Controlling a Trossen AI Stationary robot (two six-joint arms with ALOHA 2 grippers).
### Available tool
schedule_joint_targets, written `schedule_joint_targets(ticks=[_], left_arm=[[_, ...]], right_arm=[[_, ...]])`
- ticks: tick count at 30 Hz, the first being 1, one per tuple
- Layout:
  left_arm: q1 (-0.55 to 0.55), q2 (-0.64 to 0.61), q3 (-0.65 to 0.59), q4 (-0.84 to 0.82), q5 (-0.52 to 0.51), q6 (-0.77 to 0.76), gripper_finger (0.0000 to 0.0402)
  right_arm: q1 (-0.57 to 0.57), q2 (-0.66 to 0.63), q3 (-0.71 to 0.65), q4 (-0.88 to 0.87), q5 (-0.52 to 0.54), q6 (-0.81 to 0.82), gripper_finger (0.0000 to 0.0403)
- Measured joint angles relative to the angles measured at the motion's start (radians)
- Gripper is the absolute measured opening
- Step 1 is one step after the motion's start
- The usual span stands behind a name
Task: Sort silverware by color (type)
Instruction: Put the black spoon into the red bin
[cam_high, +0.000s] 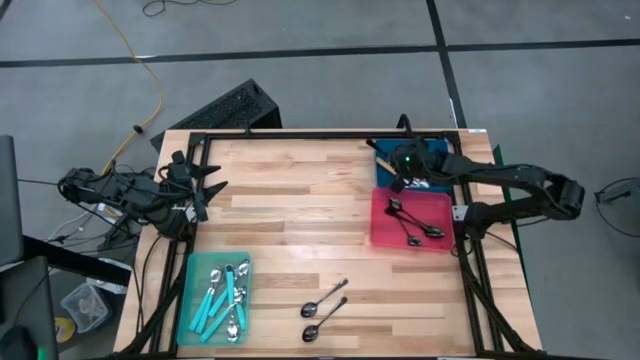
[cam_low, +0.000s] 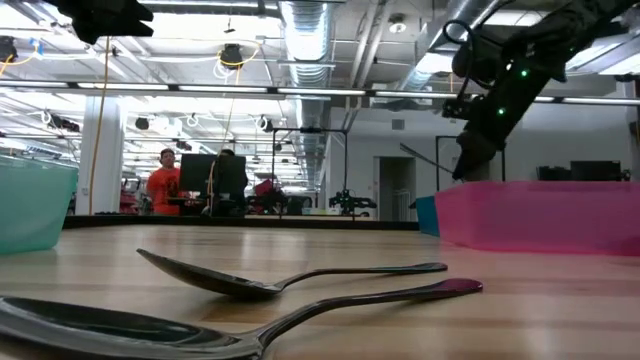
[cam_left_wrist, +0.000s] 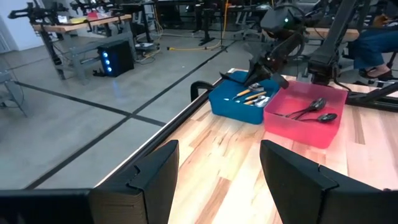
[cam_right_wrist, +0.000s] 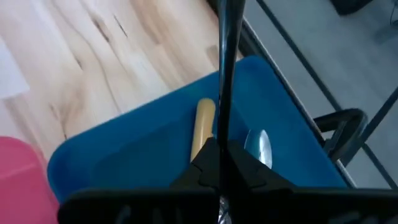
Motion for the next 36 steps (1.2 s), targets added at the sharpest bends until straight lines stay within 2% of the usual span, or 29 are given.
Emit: schedule_joint_targets(ticks=[6, 12, 17, 23, 29, 36], left_arm=[[0.000, 0.000, 0.000, 0.000, -0.003, 0.000, 0.0213], [0.000, 0.000, 0.000, 0.000, 0.001, -0.001, 0.0213], [0.000, 0.000, 0.000, 0.001, 0.001, -0.003, 0.0213], [0.000, 0.000, 0.000, 0.001, 0.002, -0.021, 0.0213], [0.000, 0.000, 0.000, 0.001, 0.002, -0.028, 0.0213], [0.000, 0.000, 0.000, 0.002, 0.002, -0.029, 0.0213]], right_arm=[[0.044, -0.047, 0.035, -0.003, 0.001, -0.005, 0.0025], [0.171, -0.176, 0.089, -0.088, -0.014, 0.076, 0.0025], [0.296, -0.242, 0.069, -0.304, -0.024, 0.314, 0.0025], [0.462, -0.253, 0.033, -0.575, -0.019, 0.666, 0.0025], [0.610, -0.251, -0.027, -0.644, -0.022, 0.890, 0.0025], [0.664, -0.192, -0.095, -0.636, -0.024, 0.996, 0.0025]])
